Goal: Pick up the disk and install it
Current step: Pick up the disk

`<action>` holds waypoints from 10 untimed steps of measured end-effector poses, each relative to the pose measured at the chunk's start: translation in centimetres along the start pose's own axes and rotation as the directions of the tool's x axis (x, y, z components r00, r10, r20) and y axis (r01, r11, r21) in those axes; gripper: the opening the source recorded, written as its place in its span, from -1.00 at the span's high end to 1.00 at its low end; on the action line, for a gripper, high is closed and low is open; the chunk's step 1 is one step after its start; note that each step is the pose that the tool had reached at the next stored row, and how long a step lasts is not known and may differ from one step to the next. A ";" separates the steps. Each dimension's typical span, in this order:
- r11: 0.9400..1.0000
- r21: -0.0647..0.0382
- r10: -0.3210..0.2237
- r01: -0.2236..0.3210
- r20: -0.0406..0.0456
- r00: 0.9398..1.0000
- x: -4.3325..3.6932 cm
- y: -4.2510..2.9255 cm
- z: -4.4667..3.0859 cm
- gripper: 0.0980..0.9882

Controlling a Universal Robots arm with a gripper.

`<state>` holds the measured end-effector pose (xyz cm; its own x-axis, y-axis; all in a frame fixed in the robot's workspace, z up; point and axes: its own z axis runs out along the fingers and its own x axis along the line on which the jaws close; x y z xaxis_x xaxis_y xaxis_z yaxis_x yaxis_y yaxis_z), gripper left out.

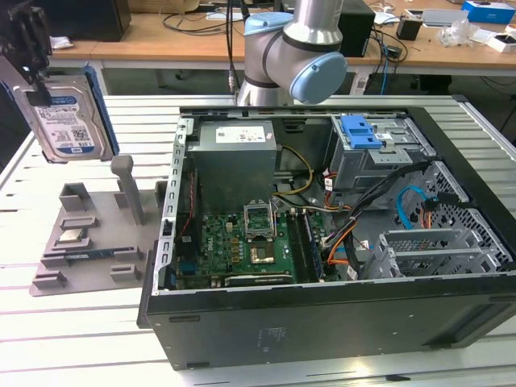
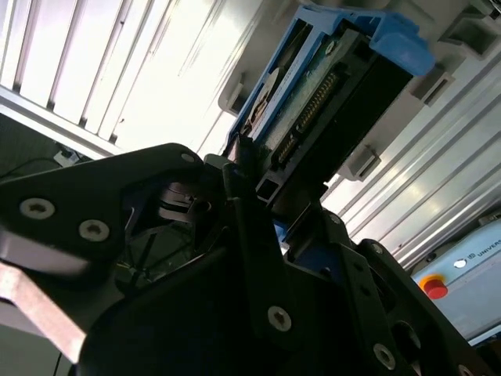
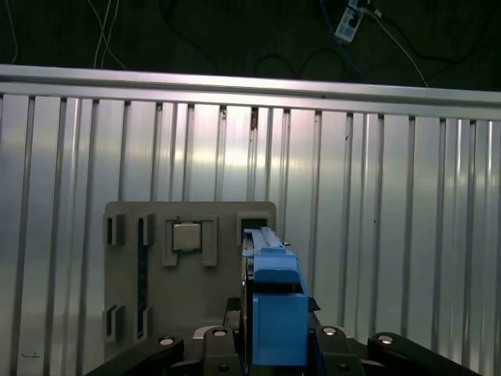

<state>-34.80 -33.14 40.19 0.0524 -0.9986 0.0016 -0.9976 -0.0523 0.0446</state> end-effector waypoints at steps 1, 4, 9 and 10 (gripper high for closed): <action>1.000 0.000 0.000 0.000 0.000 1.000 0.00 0.01 -0.14 0.39; 1.000 0.000 0.000 0.000 0.000 1.000 0.00 0.04 -1.03 0.39; 1.000 0.000 0.000 0.000 0.001 1.000 -0.01 0.08 -1.91 0.39; 1.000 0.000 0.000 0.000 0.001 1.000 -0.01 0.10 -2.19 0.39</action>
<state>-34.80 -33.12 42.39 0.0525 -0.9986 0.0009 -0.9976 -0.0524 0.0445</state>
